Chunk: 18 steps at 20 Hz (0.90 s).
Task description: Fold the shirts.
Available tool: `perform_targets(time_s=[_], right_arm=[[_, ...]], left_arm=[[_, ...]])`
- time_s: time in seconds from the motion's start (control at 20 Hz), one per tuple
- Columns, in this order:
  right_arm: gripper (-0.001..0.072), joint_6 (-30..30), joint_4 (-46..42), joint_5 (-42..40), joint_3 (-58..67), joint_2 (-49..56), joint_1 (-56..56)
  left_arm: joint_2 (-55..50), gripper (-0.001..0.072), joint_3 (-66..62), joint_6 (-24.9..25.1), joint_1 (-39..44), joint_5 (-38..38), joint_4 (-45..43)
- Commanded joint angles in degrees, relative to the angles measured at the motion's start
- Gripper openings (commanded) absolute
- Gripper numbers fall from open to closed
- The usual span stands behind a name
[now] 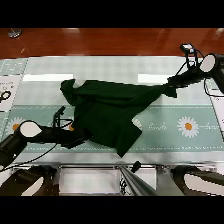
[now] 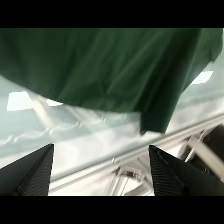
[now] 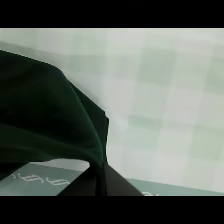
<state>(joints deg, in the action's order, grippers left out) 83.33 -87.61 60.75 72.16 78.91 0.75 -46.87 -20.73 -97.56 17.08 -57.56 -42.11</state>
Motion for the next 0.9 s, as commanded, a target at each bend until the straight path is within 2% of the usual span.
perform_targets(time_s=[0.0, 0.25, 0.35, 0.45, 0.55, 0.6, 0.7, 0.75, 0.85], right_arm=[[0.0021, 0.0, 0.3, 0.0, 0.0, 0.0, 0.1], [0.0020, 0.0, 0.3, 0.5, 0.0, 0.0, 0.1], [0.0021, 0.0, 0.3, 0.5, 0.0, 0.0, 0.1], [0.0021, 0.0, 0.2, 0.5, 0.0, 0.0, 0.1], [0.0020, 0.0, 0.1, 0.6, 0.0, 0.0, 0.1], [0.0021, -0.1, -0.1, 0.6, 0.0, -0.1, 0.0], [0.0020, -0.1, -1.8, -0.9, 0.0, -1.7, 0.0], [0.0020, 0.2, -2.7, -2.8, 0.0, -3.7, 0.0], [0.0021, 0.2, -5.0, -7.5, 0.5, -9.5, 0.0]], left_arm=[[-3.6, 0.0713, 2.4, -0.7, 3.7, 9.7, 5.5], [-12.5, 0.0709, 2.3, -0.7, 9.4, 15.8, 9.5], [-14.5, 0.0471, 2.3, -0.7, 10.6, 23.5, 14.2], [-15.8, 0.0266, 2.3, -0.7, 11.3, 30.9, 18.9], [-16.4, 0.0026, 1.6, -0.5, 10.6, 33.5, 20.3], [-15.9, 0.0025, 0.5, 1.7, 9.9, 32.7, 20.3], [-12.1, 0.0025, -3.8, 10.5, 8.8, 28.6, 20.3], [-8.4, 0.0024, -6.9, 12.1, 8.1, 27.0, 20.3], [1.7, 0.0024, -14.0, 12.3, 5.6, 28.0, 18.9]])
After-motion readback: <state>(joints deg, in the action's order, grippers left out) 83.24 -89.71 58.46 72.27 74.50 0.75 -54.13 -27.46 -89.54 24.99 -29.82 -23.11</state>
